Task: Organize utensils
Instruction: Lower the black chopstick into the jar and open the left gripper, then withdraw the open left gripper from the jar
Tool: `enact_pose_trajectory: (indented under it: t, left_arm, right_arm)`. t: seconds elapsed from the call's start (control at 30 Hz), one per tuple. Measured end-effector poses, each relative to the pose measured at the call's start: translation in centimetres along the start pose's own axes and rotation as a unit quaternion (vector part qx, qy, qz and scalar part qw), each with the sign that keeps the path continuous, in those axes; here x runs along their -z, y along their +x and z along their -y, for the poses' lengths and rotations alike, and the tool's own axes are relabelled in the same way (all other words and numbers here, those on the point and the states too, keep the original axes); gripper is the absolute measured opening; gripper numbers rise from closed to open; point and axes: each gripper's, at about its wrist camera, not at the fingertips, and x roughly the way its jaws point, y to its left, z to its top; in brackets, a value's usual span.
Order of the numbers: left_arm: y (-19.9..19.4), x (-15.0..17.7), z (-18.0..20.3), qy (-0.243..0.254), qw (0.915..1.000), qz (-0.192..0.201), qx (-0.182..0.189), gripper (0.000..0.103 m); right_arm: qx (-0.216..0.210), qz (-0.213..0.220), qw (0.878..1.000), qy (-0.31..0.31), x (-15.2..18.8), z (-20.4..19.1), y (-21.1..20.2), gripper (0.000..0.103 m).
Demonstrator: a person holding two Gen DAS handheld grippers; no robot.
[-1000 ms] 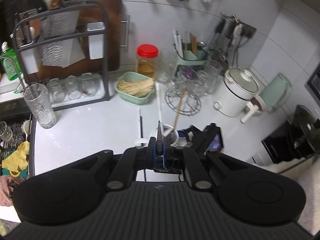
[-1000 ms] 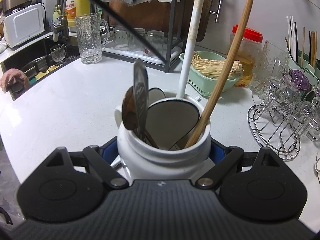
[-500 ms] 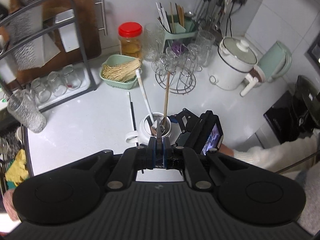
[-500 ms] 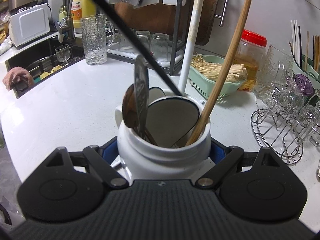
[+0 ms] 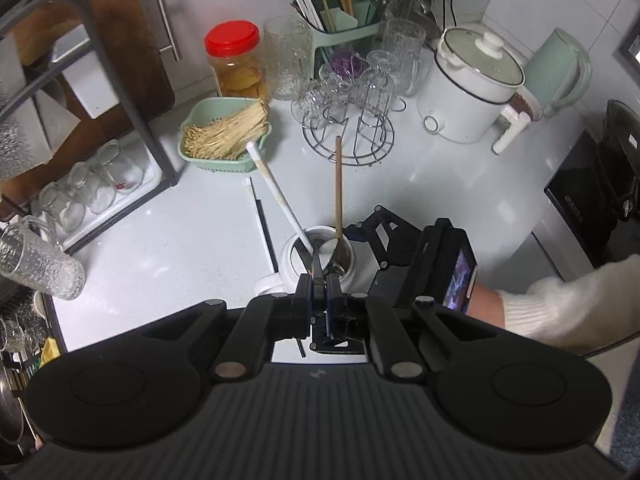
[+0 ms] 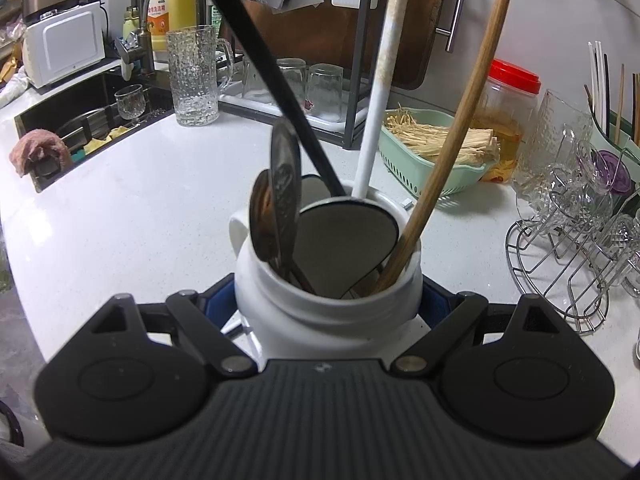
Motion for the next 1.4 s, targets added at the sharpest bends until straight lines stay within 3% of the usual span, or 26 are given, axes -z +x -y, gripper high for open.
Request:
enact_pose_trajectory:
  t: [0.3,0.57,0.73,0.9,1.1,1.23,1.3,1.4]
  left_arm:
    - [4.1,-1.6,-0.3,0.012,0.9998,-0.014,0.001,0.008]
    - [4.9,-2.4,-1.3,-0.016,0.9996,0.009,0.021,0.009]
    - [3.3,-1.6,-2.3,-0.047,0.9976,0.043,0.029,0.031]
    - [-0.2,0.6,-4.5,-0.105,0.987,0.116,0.037,0.031]
    - [-1.1,6.1,-7.3,-0.195,0.9606,0.194,0.039,0.031]
    - [2.5,9.6,-8.2,-0.251,0.9475,0.194,0.042,0.031]
    - [5.3,10.9,-8.1,-0.267,0.9454,0.181,0.047,0.031]
    - [9.4,12.1,-7.0,-0.252,0.9573,0.139,0.025,0.031]
  right_arm:
    - [0.002,0.002,1.0,0.004,0.0,0.0,0.0,0.092]
    - [0.003,0.004,1.0,0.005,0.1,0.0,0.0,0.092]
    - [0.002,0.002,1.0,0.007,0.0,0.2,0.1,0.092]
    - [0.013,-0.001,1.0,0.013,-0.1,0.4,0.2,0.092]
    - [0.037,-0.004,0.999,0.036,0.5,1.6,-0.4,0.092]
    - [0.053,-0.008,0.997,0.049,1.1,2.6,-1.0,0.092]
    - [0.059,-0.012,0.997,0.053,1.5,3.1,-1.4,0.092]
    - [0.069,-0.017,0.996,0.06,2.0,3.6,-2.0,0.092]
